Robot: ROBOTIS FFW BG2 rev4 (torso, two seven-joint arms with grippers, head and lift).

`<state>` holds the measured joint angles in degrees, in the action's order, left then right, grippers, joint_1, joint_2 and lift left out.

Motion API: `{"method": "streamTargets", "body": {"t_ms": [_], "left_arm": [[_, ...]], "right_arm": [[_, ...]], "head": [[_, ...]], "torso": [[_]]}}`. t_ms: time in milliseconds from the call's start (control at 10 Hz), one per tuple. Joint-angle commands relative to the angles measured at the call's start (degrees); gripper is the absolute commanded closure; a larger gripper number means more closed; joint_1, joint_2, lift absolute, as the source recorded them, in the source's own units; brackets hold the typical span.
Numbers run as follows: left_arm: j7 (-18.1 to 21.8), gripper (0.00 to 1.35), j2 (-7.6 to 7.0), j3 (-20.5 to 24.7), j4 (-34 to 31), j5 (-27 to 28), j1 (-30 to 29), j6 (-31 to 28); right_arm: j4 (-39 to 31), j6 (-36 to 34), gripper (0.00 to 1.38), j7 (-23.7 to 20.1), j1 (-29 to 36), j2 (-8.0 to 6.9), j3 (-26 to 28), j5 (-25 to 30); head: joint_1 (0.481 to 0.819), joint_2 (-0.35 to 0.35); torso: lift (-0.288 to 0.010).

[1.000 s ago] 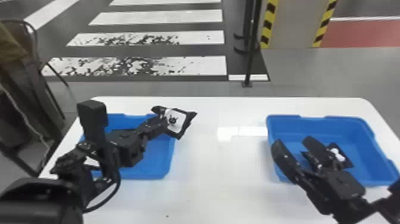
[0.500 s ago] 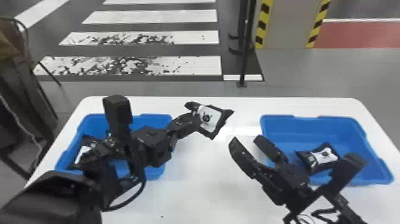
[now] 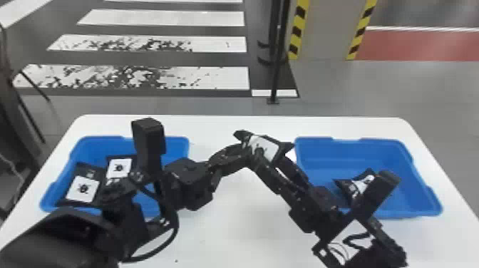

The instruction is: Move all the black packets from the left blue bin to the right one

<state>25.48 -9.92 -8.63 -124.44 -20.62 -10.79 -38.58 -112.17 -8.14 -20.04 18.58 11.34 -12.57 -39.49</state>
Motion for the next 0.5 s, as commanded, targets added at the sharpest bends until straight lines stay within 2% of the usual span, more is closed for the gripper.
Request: {"method": "streamTargets", "body": {"t_ms": [0, 100, 200, 300, 400], "left_arm": [[0.01, 1.21, -0.02, -0.17, 0.20, -0.17, -0.03, 0.05], [0.01, 1.21, -0.02, -0.17, 0.20, -0.29, -0.03, 0.05], [0.01, 1.21, -0.02, -0.17, 0.20, -0.52, -0.03, -0.09], [-0.17, 1.15, -0.02, -0.17, 0.48, -2.57, -0.03, -1.35], [-0.25, 0.56, -0.02, 0.40, 1.46, -5.32, -0.59, -1.77]], "right_arm": [[0.02, 0.27, 1.17, 0.00, -0.02, 0.00, 0.00, -0.50], [0.02, 1.54, 1.27, 0.26, 0.26, -0.17, 0.00, -0.50], [0.02, 1.68, 1.28, 0.26, 0.26, -0.26, 0.00, -0.62], [0.16, 1.68, 1.28, 0.26, 0.26, -0.26, 0.00, -0.62], [0.59, 1.68, 1.28, 0.26, 0.12, -0.26, 0.45, -0.85]], "head": [[0.695, -0.023], [0.695, -0.026], [0.695, -0.030], [0.695, -0.032], [0.695, -0.033]], "torso": [[-0.140], [-0.140], [-0.140], [-0.140], [-0.140]]}}
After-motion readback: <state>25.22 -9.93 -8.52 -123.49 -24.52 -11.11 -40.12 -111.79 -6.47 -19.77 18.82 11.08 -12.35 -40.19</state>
